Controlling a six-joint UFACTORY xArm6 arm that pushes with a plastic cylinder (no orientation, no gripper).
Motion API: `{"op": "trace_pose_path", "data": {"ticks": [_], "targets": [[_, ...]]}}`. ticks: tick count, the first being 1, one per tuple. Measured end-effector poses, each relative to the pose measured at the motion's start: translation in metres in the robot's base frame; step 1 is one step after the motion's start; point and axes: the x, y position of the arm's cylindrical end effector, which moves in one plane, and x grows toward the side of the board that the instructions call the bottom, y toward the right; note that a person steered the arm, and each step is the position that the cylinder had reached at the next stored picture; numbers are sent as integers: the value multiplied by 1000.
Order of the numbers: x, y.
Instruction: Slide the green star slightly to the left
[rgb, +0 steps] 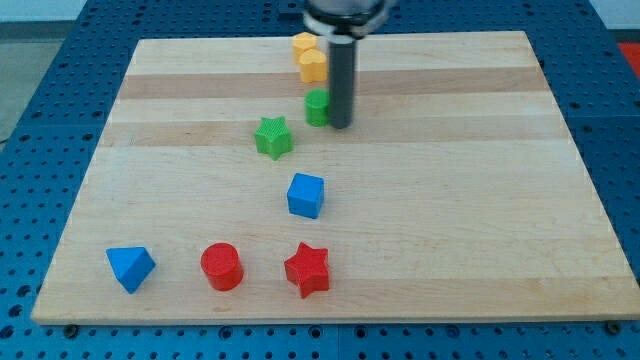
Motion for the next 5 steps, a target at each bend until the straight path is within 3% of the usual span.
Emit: {"op": "trace_pose_path", "data": {"ticks": [1,2,3,5], "targets": [[-9,-29],[-8,2],[-36,1],[-47,-103]]}}
